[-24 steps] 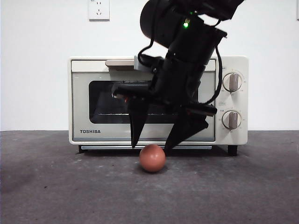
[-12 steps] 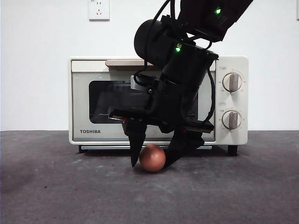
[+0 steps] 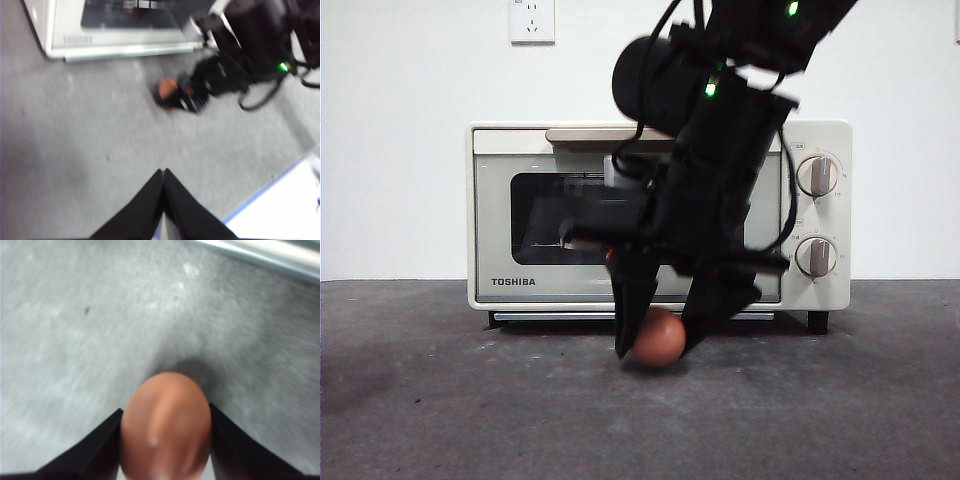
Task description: Eggoven
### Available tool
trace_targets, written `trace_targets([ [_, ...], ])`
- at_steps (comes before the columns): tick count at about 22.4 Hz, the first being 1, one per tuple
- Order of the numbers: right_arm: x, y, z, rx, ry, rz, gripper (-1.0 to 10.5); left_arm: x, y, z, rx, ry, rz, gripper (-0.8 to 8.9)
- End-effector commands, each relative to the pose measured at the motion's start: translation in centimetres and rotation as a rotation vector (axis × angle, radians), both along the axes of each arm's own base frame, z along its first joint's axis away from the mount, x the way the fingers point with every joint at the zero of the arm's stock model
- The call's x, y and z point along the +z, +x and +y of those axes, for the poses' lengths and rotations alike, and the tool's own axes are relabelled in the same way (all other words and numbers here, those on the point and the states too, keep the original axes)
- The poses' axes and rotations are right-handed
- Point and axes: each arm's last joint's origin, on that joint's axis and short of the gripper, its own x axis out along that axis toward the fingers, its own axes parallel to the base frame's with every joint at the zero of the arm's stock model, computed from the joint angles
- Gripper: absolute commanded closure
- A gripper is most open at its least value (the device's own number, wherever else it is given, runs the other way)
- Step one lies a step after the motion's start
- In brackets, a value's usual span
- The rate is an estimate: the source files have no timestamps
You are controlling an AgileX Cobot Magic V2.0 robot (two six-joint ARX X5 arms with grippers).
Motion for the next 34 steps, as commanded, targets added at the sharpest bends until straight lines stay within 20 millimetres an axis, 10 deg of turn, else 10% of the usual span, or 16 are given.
trace_targets([
  [1, 3.2, -1.2, 0.2, 0.08, 0.027, -0.072, 9.4, 0.9, 0.8, -0.1, 0.018, -0.035, -0.029, 8.06],
  [8, 13.0, -7.1, -4.0, 0.19, 0.071, -0.269, 9.4, 2.9, 5.4, -2.2, -0.01, -0.065, -0.117, 8.06],
  [14, 17.7, -11.3, -9.3, 0.129, 0.063, -0.405, 9.4, 4.1, 11.2, -6.9, -0.048, -0.035, -0.195, 8.06],
  [34, 20.6, -17.1, -16.6, 0.005, 0.051, -0.538, 9.4, 2.0, 21.2, -14.5, -0.108, 0.06, -0.17, 8.06],
])
